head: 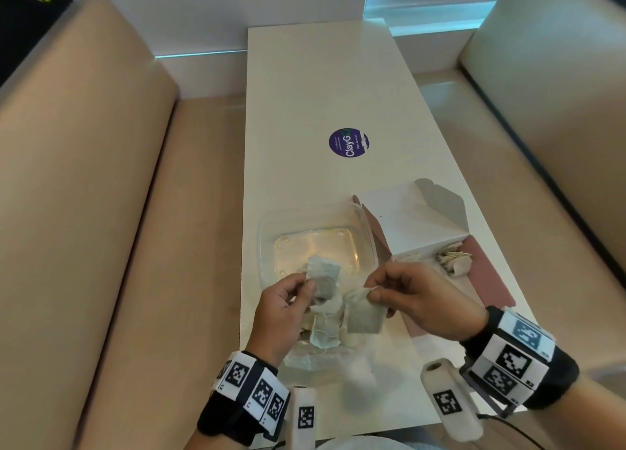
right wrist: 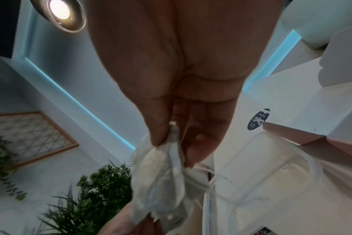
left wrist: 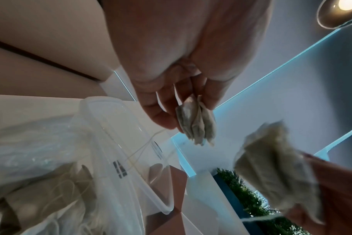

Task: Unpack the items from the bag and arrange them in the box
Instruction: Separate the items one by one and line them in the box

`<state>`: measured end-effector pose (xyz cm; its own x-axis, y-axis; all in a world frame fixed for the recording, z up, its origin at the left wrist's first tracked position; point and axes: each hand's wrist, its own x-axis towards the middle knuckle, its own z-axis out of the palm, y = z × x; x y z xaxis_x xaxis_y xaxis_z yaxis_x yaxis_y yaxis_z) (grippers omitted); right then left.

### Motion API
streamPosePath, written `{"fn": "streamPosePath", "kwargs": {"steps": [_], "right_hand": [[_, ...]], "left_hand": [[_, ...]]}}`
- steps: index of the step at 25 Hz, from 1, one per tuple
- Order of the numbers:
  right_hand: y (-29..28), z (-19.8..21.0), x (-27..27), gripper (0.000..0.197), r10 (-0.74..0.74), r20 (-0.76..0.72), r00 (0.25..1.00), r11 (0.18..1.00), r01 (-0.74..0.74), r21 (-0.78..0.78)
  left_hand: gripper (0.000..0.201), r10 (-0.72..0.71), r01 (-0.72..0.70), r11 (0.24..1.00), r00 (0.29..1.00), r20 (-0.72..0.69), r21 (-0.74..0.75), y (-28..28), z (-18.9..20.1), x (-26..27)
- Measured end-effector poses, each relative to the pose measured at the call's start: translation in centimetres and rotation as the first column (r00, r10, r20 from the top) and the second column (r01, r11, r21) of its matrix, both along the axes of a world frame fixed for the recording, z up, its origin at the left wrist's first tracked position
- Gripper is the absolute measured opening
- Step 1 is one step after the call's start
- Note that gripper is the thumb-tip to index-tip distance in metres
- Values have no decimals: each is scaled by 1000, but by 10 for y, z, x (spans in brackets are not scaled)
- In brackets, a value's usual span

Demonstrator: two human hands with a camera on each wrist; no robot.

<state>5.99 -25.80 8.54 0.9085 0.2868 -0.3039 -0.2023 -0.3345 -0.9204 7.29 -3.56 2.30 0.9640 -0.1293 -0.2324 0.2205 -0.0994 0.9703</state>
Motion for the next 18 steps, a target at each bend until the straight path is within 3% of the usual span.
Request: {"fn": "streamPosePath", "kwargs": {"steps": [2, 7, 11, 13, 18], "right_hand": [[4, 0, -3, 5, -3, -13, 1000, 998, 4, 61], [-1, -22, 0, 5, -292, 79, 953, 956, 293, -8], [-12, -28, -4, 7, -260, 138, 956, 958, 273, -87], [-15, -29, -6, 11, -234, 182, 955, 960, 257, -112], [-24, -29, -6, 15, -153, 209, 966, 965, 192, -177]], "left_hand": [[14, -37, 37, 999, 999, 13, 14, -10, 3, 0], [25, -139, 141, 990, 989, 58, -20, -37, 17, -13], [17, -169, 170, 985, 984, 57, -20, -51, 18, -23], [28, -176, 176, 984, 984, 36, -13, -57, 18, -26], [15, -151, 144, 978, 988, 39, 154, -76, 19, -29]]}}
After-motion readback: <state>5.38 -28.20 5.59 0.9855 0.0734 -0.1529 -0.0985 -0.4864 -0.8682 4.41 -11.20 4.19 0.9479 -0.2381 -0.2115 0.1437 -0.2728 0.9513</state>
